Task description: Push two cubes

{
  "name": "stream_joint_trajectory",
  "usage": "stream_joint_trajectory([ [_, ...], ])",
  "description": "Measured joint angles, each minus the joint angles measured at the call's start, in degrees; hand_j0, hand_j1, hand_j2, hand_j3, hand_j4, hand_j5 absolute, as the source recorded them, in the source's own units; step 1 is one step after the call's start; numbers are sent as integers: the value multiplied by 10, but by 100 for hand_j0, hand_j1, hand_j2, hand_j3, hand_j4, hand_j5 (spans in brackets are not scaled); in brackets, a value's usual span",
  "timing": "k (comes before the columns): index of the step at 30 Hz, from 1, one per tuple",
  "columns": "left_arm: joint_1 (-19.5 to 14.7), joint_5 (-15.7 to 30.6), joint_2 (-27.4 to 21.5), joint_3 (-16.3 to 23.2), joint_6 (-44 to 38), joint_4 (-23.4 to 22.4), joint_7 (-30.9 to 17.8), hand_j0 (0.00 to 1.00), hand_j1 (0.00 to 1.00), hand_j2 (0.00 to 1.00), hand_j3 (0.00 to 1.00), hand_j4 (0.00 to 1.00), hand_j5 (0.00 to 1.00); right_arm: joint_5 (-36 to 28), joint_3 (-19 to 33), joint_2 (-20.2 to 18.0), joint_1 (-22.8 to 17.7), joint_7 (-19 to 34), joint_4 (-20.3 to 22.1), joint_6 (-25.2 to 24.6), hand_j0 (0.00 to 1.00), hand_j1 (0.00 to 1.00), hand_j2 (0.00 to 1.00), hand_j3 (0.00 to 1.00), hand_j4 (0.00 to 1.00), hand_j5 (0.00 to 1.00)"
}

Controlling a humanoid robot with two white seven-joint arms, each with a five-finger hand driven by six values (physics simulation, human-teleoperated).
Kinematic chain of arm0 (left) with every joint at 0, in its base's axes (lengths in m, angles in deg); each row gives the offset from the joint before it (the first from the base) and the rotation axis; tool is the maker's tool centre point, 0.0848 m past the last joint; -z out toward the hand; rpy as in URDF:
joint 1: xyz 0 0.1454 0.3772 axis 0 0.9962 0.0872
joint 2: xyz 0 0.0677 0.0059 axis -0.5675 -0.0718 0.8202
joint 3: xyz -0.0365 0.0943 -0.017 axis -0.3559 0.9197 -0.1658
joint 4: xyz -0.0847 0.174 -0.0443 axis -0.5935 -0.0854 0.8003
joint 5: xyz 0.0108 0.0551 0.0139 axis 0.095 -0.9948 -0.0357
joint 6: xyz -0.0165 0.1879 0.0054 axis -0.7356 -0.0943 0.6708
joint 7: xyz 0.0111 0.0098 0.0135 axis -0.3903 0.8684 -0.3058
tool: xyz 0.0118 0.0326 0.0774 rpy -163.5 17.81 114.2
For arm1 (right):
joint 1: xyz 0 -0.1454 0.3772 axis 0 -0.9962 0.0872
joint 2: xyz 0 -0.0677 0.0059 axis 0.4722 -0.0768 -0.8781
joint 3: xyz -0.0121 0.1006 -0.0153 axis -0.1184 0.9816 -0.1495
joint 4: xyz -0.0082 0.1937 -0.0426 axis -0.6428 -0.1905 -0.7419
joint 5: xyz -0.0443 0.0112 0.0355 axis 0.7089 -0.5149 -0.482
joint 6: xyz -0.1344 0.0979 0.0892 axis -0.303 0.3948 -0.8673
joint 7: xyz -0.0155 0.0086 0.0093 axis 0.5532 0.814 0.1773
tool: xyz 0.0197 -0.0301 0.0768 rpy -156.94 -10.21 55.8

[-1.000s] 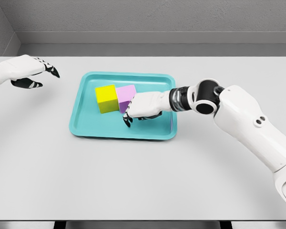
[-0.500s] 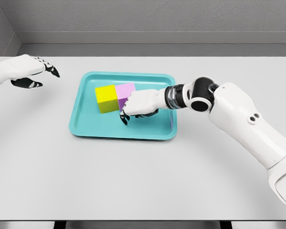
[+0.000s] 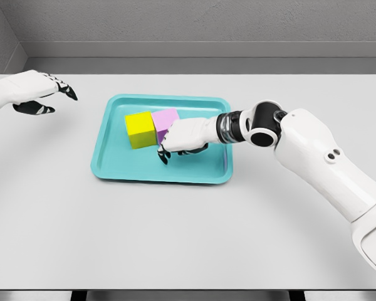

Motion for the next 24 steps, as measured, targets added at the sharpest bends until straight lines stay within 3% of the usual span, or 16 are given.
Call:
stream_joint_trajectory([
  [24,-1,11,-2,0,0,1,0,68,68,68,68,68,68,5,-8,35,12,0,-23,0,55,55,55,55,55,55],
])
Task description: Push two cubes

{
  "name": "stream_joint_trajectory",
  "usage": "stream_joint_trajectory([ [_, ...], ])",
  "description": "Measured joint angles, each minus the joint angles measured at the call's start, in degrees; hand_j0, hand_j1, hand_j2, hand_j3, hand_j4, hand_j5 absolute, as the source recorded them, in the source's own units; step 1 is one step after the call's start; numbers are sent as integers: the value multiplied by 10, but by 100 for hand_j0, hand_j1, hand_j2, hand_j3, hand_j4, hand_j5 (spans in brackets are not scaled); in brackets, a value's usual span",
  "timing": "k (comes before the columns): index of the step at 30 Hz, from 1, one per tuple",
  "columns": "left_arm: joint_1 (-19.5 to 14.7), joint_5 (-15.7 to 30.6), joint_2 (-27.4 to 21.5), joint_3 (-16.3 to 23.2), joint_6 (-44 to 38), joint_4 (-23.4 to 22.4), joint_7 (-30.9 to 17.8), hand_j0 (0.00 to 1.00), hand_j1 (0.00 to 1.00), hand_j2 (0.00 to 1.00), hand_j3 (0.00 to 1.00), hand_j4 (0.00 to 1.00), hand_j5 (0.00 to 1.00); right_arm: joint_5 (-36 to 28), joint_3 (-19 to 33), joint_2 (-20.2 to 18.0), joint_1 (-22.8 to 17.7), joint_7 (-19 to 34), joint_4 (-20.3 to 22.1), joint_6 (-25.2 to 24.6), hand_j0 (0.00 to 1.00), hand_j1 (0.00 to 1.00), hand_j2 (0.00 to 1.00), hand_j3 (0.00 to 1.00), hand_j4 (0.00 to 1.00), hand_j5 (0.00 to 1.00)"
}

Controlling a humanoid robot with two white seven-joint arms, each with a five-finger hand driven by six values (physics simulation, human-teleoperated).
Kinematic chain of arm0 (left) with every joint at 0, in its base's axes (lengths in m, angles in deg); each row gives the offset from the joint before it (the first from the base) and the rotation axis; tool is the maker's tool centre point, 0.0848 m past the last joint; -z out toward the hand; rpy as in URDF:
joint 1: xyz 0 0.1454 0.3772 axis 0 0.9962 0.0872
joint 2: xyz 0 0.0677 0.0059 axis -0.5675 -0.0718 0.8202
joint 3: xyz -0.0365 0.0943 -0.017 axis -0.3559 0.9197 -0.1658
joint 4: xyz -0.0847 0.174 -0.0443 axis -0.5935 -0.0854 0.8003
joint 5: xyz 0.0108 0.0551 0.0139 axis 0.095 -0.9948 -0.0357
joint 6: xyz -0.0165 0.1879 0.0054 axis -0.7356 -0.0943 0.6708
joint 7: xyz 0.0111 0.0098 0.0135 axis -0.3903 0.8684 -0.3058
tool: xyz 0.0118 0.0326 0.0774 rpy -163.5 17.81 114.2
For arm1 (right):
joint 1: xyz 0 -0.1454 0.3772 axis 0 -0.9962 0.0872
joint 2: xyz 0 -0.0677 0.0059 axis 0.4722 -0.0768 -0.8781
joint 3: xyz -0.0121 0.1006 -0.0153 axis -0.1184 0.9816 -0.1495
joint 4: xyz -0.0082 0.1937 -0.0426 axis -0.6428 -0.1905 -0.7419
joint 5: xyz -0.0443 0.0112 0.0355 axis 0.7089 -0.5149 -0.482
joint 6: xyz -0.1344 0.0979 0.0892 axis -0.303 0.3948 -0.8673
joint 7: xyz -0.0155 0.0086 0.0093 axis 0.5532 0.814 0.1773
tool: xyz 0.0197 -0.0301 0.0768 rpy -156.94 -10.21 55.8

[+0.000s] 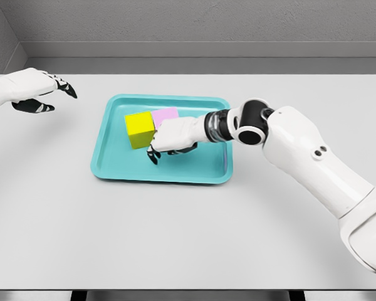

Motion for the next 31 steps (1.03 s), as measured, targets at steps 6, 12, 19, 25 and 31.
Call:
stream_joint_trajectory([
  [6,-1,2,0,0,0,1,0,68,68,68,68,68,68,-1,-5,-3,-3,0,9,0,55,55,55,55,55,55],
  [12,1,3,0,0,0,1,0,69,69,69,69,69,69,-21,-2,-106,-17,0,142,0,56,56,56,56,56,56],
  [19,4,16,0,0,0,0,0,83,83,83,83,83,83,-176,194,-389,-134,0,326,1,99,99,99,99,99,99],
  [25,5,36,-1,1,0,-2,1,100,100,100,100,100,100,-269,301,-493,-187,0,280,0,100,100,100,100,100,100],
  [31,10,42,-8,2,0,-3,1,100,100,100,100,100,100,-277,310,-493,-209,0,268,0,100,100,100,100,100,100],
])
